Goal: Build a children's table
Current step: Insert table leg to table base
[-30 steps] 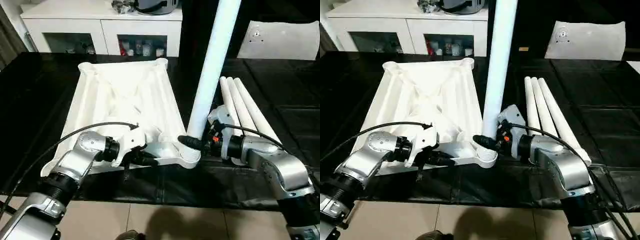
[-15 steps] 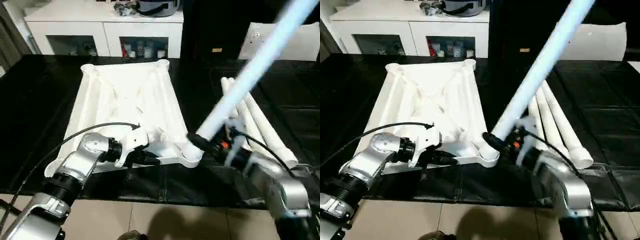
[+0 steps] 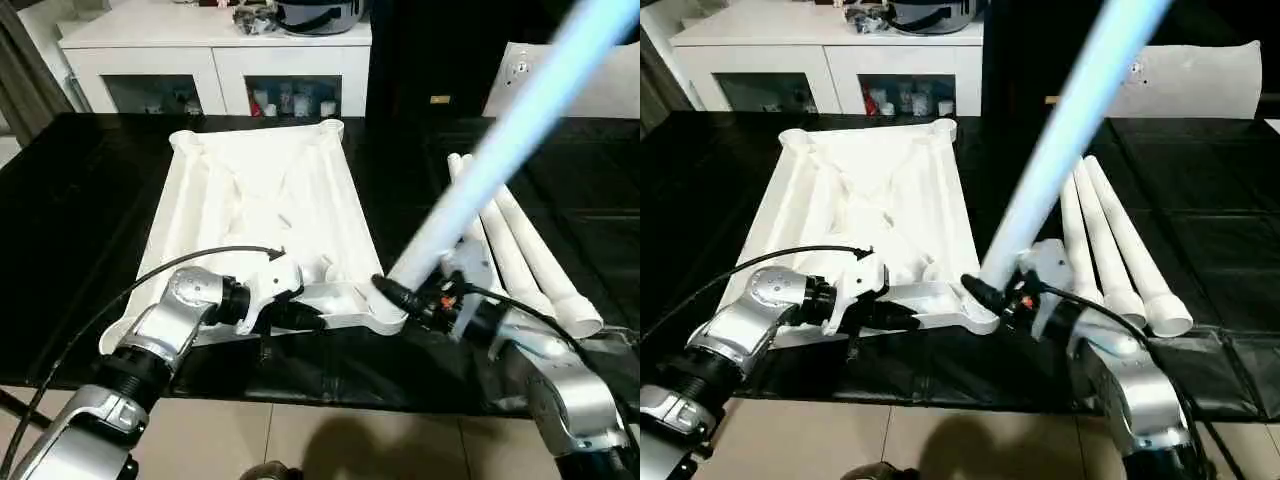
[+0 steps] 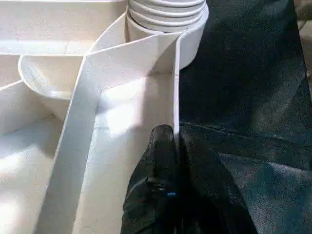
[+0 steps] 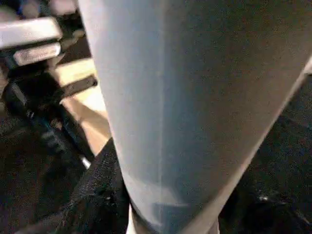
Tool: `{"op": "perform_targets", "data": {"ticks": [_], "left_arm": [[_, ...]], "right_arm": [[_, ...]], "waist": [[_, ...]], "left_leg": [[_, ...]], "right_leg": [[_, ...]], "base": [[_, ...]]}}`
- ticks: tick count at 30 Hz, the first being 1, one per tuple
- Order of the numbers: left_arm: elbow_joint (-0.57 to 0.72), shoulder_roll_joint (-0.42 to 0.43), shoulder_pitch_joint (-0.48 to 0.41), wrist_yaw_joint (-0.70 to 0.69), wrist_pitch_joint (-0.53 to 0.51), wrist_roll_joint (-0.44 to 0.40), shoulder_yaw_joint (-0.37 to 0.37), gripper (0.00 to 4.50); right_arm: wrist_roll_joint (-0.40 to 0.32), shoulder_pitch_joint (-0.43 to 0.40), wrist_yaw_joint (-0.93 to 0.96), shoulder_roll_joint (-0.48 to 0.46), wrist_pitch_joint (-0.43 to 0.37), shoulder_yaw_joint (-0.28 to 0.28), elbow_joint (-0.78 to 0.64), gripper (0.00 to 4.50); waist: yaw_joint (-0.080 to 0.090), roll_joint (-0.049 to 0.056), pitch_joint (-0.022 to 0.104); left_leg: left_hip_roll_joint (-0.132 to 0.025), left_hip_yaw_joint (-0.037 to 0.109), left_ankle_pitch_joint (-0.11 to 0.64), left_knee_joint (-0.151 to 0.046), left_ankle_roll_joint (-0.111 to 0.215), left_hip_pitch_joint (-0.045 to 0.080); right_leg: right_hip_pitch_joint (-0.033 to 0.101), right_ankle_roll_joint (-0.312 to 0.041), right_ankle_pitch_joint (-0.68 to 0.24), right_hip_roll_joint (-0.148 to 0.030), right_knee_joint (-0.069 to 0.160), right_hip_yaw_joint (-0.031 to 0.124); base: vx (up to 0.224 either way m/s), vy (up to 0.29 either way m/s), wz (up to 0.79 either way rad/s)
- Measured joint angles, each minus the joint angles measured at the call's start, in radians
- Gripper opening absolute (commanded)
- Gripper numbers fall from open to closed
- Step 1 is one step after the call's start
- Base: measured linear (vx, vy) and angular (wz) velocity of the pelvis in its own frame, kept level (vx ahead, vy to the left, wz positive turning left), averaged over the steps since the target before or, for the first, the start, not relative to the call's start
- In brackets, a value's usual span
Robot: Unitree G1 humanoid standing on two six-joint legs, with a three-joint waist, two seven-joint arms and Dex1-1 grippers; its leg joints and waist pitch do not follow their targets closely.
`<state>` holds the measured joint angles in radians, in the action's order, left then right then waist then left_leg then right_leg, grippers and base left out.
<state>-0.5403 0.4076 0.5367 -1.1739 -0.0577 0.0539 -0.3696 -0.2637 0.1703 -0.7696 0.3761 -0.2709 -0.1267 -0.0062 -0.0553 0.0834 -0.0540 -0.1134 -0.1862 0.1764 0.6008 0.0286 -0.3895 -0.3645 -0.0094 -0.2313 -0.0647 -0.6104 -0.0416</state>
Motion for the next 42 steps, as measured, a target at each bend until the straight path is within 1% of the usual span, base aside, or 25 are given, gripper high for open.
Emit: {"op": "perform_targets", "data": {"ticks": [2, 4, 5, 7, 10, 11, 12, 16, 18, 22, 24, 31, 32, 36, 37, 38, 39, 40, 41, 42], "left_arm": [[-0.01, 0.007, 0.009, -0.007, 0.014, -0.008, -0.001, 0.0], [-0.021, 0.012, 0.02, -0.018, 0.024, -0.012, -0.001, 0.0], [-0.026, 0.015, 0.025, -0.022, 0.034, -0.013, -0.001, 0.0], [-0.028, 0.018, 0.028, -0.031, 0.044, -0.016, -0.001, 0.0], [-0.035, 0.043, 0.061, -0.084, 0.068, -0.03, -0.013, 0.0], [-0.037, 0.05, 0.065, -0.095, 0.079, -0.033, -0.017, 0.0], [-0.041, 0.055, 0.073, -0.106, 0.088, -0.036, -0.021, 0.0], [-0.074, 0.06, 0.114, -0.145, 0.123, -0.056, -0.038, 0.0], [-0.1, 0.061, 0.138, -0.158, 0.143, -0.072, -0.046, 0.0], [-0.156, 0.06, 0.182, -0.165, 0.18, -0.103, -0.063, 0.0], [-0.166, 0.06, 0.184, -0.165, 0.193, -0.111, -0.063, 0.0], [-0.18, 0.074, 0.183, -0.165, 0.192, -0.113, -0.055, 0.0], [-0.18, 0.075, 0.179, -0.165, 0.191, -0.113, -0.048, 0.0], [-0.137, 0.092, 0.141, -0.159, 0.159, -0.103, -0.009, 0.0], [-0.105, 0.101, 0.118, -0.148, 0.133, -0.097, 0.007, 0.0], [-0.035, 0.116, 0.066, -0.118, 0.089, -0.087, 0.038, 0.0], [-0.012, 0.119, 0.051, -0.106, 0.07, -0.085, 0.047, 0.0], [0.018, 0.121, 0.037, -0.095, 0.043, -0.084, 0.053, 0.0], [0.097, 0.124, -0.014, -0.05, -0.016, -0.082, 0.08, 0.0], [0.138, 0.121, -0.039, -0.024, -0.052, -0.078, 0.094, 0.0]], "right_arm": [[0.002, 0.034, -0.029, 0.0, 0.001, -0.006, 0.034, 1.89], [0.002, 0.059, -0.05, 0.002, 0.001, -0.012, 0.058, 1.89], [0.001, 0.071, -0.062, 0.005, 0.001, -0.016, 0.065, 1.89], [-0.001, 0.082, -0.085, 0.011, 0.001, -0.017, 0.074, 1.89], [-0.005, 0.116, -0.157, 0.022, 0.0, -0.036, 0.096, 1.89], [-0.005, 0.12, -0.179, 0.027, 0.0, -0.041, 0.097, 1.89], [-0.006, 0.122, -0.195, 0.027, 0.0, -0.042, 0.1, 1.89], [-0.007, 0.137, -0.239, 0.028, 0.0, -0.051, 0.105, 1.89], [-0.008, 0.14, -0.254, 0.03, 0.001, -0.057, 0.104, 1.89], [-0.005, 0.141, -0.266, 0.028, 0.004, -0.061, 0.101, 1.89], [-0.001, 0.141, -0.266, 0.026, 0.008, -0.067, 0.1, 1.89], [0.018, 0.141, -0.248, -0.007, 0.025, -0.067, 0.109, 1.89], [0.022, 0.141, -0.243, -0.013, 0.032, -0.067, 0.112, 1.89], [0.023, 0.145, -0.212, -0.05, 0.049, -0.067, 0.135, 1.89], [0.025, 0.147, -0.197, -0.062, 0.058, -0.067, 0.142, 1.89], [0.031, 0.149, -0.167, -0.092, 0.072, -0.067, 0.157, 1.89], [0.032, 0.148, -0.15, -0.102, 0.083, -0.066, 0.164, 1.89], [0.034, 0.154, -0.137, -0.115, 0.086, -0.067, 0.171, 1.89], [0.043, 0.165, -0.099, -0.14, 0.088, -0.064, 0.189, 1.89], [0.046, 0.172, -0.072, -0.153, 0.092, -0.054, 0.203, 1.89]], "waist": [[0.004, -0.004, -0.004], [0.006, -0.011, -0.009], [0.008, -0.016, -0.013], [0.008, -0.022, -0.017], [0.008, -0.04, -0.03], [0.007, -0.044, -0.032], [0.007, -0.045, -0.033], [0.013, -0.047, -0.033], [0.016, -0.049, -0.033], [0.017, -0.047, -0.034], [0.016, -0.047, -0.035], [0.013, -0.046, -0.037], [0.013, -0.046, -0.037], [0.021, -0.047, -0.04], [0.022, -0.047, -0.041], [0.027, -0.047, -0.042], [0.028, -0.049, -0.044], [0.029, -0.047, -0.046], [0.038, -0.048, -0.048], [0.043, -0.048, -0.049]], "left_leg": [[0.0, 0.0, 0.0, -0.001, 0.0, 0.001], [0.0, 0.001, 0.0, -0.002, 0.0, 0.002], [0.0, 0.001, 0.0, -0.004, 0.0, 0.002], [0.0, 0.001, 0.0, -0.005, 0.0, 0.003], [0.0, 0.001, 0.0, -0.008, 0.0, 0.002], [0.0, 0.001, 0.0, -0.013, 0.0, 0.003], [0.0, 0.001, 0.0, -0.016, 0.0, 0.003], [0.0, -0.005, 0.0, -0.026, 0.0, 0.003], [0.0, -0.01, 0.0, -0.026, 0.0, 0.007], [0.0, -0.015, 0.0, -0.031, 0.0, 0.015], [0.0, -0.017, 0.0, -0.035, 0.0, 0.02], [0.0, -0.017, 0.0, -0.045, -0.001, 0.024], [0.0, -0.017, 0.001, -0.046, -0.001, 0.024], [0.0, -0.017, 0.001, -0.046, -0.002, 0.024], [0.0, -0.017, 0.001, -0.046, -0.002, 0.024], [0.0, -0.017, 0.005, -0.046, -0.008, 0.024], [0.001, -0.016, 0.008, -0.045, -0.014, 0.024], [0.001, -0.014, 0.008, -0.045, -0.014, 0.024], [0.001, -0.013, 0.009, -0.048, -0.014, 0.024], [0.001, -0.012, 0.009, -0.048, -0.014, 0.023]], "right_leg": [[-0.001, 0.001, 0.0, 0.0, 0.0, 0.0], [-0.002, 0.003, -0.002, 0.0, 0.0, -0.001], [-0.003, 0.008, -0.005, 0.0, 0.001, -0.001], [-0.003, 0.013, -0.009, 0.0, 0.002, 0.0], [-0.005, 0.013, -0.009, 0.0, 0.004, 0.0], [-0.005, 0.013, -0.009, 0.0, 0.009, 0.0], [-0.004, 0.013, -0.009, 0.0, 0.014, 0.0], [-0.005, 0.01, -0.007, 0.0, 0.028, 0.001], [-0.005, -0.004, 0.001, -0.002, 0.028, 0.002], [-0.002, -0.004, 0.001, -0.006, 0.029, 0.001], [0.0, -0.003, 0.0, -0.008, 0.03, 0.0], [-0.004, 0.004, -0.004, -0.008, 0.033, 0.0], [-0.005, 0.01, -0.008, -0.008, 0.033, 0.0], [-0.01, 0.01, -0.009, -0.008, 0.034, 0.0], [-0.012, 0.01, -0.01, -0.008, 0.034, 0.0], [-0.015, 0.01, -0.013, -0.009, 0.034, 0.0], [-0.018, 0.01, -0.014, -0.01, 0.034, -0.001], [-0.019, 0.011, -0.019, -0.01, 0.035, -0.003], [-0.021, 0.01, -0.032, -0.01, 0.035, -0.005], [-0.019, 0.009, -0.036, -0.01, 0.035, -0.006]], "base": [[0.0, 0.0, 0.0], [0.0, 0.0, 0.0], [0.0, 0.0, 0.0], [0.0, 0.0, 0.0], [0.0, 0.0, 0.0], [0.0, 0.0, 0.0], [0.0, 0.0, 0.0], [0.0, 0.0, 0.0], [0.0, 0.0, 0.0], [0.0, 0.0, 0.0], [0.0, 0.0, 0.0], [0.0, 0.0, 0.0], [0.0, 0.0, 0.0], [0.0, 0.0, 0.0], [0.0, 0.0, 0.0], [0.0, 0.0, 0.0], [-0.025, 0.024, -0.24], [-0.025, 0.024, -0.24], [-0.025, 0.03, -0.26], [-0.013, 0.034, -0.24]]}}
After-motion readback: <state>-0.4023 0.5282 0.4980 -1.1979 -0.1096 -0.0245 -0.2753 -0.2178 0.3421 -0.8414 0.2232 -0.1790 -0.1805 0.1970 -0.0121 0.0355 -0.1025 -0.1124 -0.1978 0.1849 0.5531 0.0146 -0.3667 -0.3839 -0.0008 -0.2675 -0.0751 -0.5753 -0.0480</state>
